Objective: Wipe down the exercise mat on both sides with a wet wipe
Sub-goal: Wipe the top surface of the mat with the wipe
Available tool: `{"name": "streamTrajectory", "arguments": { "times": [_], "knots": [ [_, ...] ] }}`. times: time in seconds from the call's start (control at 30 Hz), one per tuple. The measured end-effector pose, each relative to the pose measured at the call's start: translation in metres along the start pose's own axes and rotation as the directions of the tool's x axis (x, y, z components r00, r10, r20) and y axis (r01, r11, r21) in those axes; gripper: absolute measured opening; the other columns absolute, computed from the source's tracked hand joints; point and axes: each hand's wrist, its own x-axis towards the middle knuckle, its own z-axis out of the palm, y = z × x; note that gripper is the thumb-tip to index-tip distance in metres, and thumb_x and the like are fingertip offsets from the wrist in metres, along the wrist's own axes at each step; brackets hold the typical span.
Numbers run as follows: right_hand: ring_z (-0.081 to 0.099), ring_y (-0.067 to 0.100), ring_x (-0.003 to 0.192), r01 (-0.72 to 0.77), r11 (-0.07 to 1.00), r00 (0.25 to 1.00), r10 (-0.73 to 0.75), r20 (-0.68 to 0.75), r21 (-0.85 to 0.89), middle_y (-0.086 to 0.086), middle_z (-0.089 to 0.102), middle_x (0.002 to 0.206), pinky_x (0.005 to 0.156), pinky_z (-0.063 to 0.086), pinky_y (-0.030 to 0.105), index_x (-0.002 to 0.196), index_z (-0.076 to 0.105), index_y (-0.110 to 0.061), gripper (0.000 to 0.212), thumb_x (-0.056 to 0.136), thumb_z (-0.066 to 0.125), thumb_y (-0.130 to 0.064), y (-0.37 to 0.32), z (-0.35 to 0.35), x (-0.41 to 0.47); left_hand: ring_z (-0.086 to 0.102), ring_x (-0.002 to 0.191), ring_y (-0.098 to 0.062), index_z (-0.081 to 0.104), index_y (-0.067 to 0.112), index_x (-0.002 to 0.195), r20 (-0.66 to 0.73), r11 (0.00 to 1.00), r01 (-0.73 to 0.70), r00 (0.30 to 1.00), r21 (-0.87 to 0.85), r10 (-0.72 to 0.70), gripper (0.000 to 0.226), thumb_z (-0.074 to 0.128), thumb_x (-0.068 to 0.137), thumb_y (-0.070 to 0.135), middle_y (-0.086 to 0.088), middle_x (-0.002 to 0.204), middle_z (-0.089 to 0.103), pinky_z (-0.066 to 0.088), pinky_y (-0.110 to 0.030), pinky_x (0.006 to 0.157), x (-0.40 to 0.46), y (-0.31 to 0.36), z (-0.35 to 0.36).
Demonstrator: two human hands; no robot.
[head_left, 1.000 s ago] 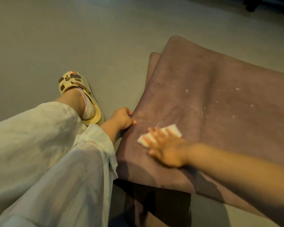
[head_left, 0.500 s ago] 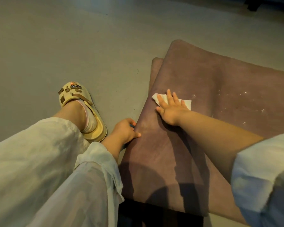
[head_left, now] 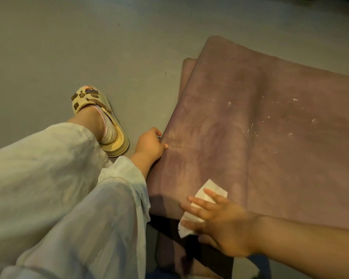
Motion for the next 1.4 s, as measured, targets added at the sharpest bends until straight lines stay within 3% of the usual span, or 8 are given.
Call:
{"name": "streamTrajectory", "arguments": {
  "times": [0.1, 0.23, 0.47, 0.63, 0.87, 1.07, 1.23, 1.4],
  "knots": [
    [-0.016, 0.020, 0.144, -0.257, 0.964, 0.947, 0.238, -0.214, -0.064, -0.001, -0.012, 0.158, 0.111, -0.017, 0.043, 0.150, 0.003, -0.036, 0.052, 0.100, 0.014, -0.047, 0.031, -0.002, -0.018, 0.052, 0.104, -0.031, 0.051, 0.008, 0.117, -0.107, 0.993, -0.090, 0.989, 0.075, 0.098, 0.036, 0.065, 0.084, 0.013, -0.016, 0.116, 0.054, 0.039, -0.031, 0.081, -0.013, 0.007, -0.002],
    [-0.011, 0.024, 0.145, -0.576, 0.759, 0.723, 0.646, -0.243, 0.303, 0.001, -0.015, 0.158, 0.118, 0.002, 0.042, 0.150, 0.001, -0.033, 0.053, 0.101, 0.016, -0.045, 0.090, -0.018, -0.034, 0.051, 0.105, -0.030, 0.058, 0.008, 0.109, -0.122, 0.953, -0.275, 0.949, 0.124, 0.289, 0.029, 0.064, 0.081, 0.006, -0.014, 0.112, 0.056, 0.035, -0.024, 0.082, -0.032, 0.032, -0.005],
    [-0.001, 0.018, 0.145, -0.131, 0.896, 0.739, 0.374, -0.560, 0.425, -0.005, 0.003, 0.158, 0.115, -0.001, 0.026, 0.141, 0.041, -0.029, 0.042, 0.100, 0.038, -0.035, 0.033, 0.025, -0.031, 0.054, 0.077, -0.009, 0.059, 0.001, 0.115, 0.331, 0.947, -0.299, 0.887, -0.122, 0.322, 0.030, 0.064, 0.086, 0.006, -0.010, 0.101, 0.060, 0.043, -0.012, 0.067, -0.077, 0.093, 0.015],
    [0.046, 0.004, 0.114, 0.266, 0.343, 0.402, 0.810, -0.427, 0.901, -0.004, 0.046, 0.135, 0.087, 0.033, 0.002, 0.117, 0.065, -0.013, 0.027, 0.091, 0.059, -0.014, 0.040, 0.024, -0.055, 0.054, 0.093, -0.007, 0.057, 0.010, 0.125, 0.460, 0.950, -0.288, 0.832, -0.124, 0.312, 0.034, 0.058, 0.092, 0.021, -0.003, 0.110, 0.060, 0.043, -0.009, 0.071, -0.109, 0.115, 0.020],
    [0.060, 0.018, 0.100, 0.530, -0.103, 0.470, 0.862, -0.191, 0.842, 0.006, 0.063, 0.115, 0.084, 0.052, 0.029, 0.120, 0.059, -0.015, 0.039, 0.083, 0.068, -0.009, 0.046, 0.023, -0.069, 0.060, 0.086, -0.016, 0.056, 0.006, 0.114, 0.463, 0.956, -0.045, 0.868, -0.289, 0.181, 0.031, 0.051, 0.095, 0.031, -0.014, 0.105, 0.063, 0.050, -0.017, 0.067, -0.144, 0.138, 0.032],
    [0.059, 0.001, 0.089, 0.510, 0.039, 0.510, 0.791, -0.338, 0.859, -0.002, 0.063, 0.110, 0.067, 0.050, 0.009, 0.123, 0.057, -0.018, 0.048, 0.080, 0.071, -0.004, 0.040, 0.017, -0.062, 0.058, 0.075, -0.023, 0.058, -0.010, 0.110, 0.331, 0.915, 0.093, 0.943, -0.394, 0.047, 0.031, 0.049, 0.097, 0.017, -0.028, 0.099, 0.063, 0.055, -0.033, 0.073, -0.151, 0.142, 0.049],
    [0.063, 0.017, 0.097, 0.548, -0.114, 0.531, 0.813, -0.238, 0.829, -0.001, 0.064, 0.101, 0.081, 0.056, 0.030, 0.100, 0.063, -0.022, 0.013, 0.094, 0.054, -0.028, 0.046, 0.014, -0.060, 0.057, 0.075, -0.020, 0.059, 0.003, 0.096, 0.364, 0.888, 0.146, 0.931, -0.437, 0.027, 0.018, 0.042, 0.098, 0.007, -0.017, 0.087, 0.057, 0.054, -0.022, 0.061, -0.150, 0.137, 0.036],
    [0.065, 0.007, 0.076, 0.420, 0.121, 0.463, 0.824, -0.326, 0.900, -0.008, 0.063, 0.094, 0.061, 0.052, 0.012, 0.090, 0.061, -0.020, 0.022, 0.076, 0.076, -0.013, 0.046, 0.016, -0.059, 0.057, 0.062, -0.020, 0.062, 0.007, 0.088, 0.270, 0.910, 0.117, 0.963, -0.399, -0.005, 0.012, 0.054, 0.094, 0.014, -0.013, 0.079, 0.062, 0.049, -0.029, 0.052, -0.149, 0.132, 0.035]
  ]
}}
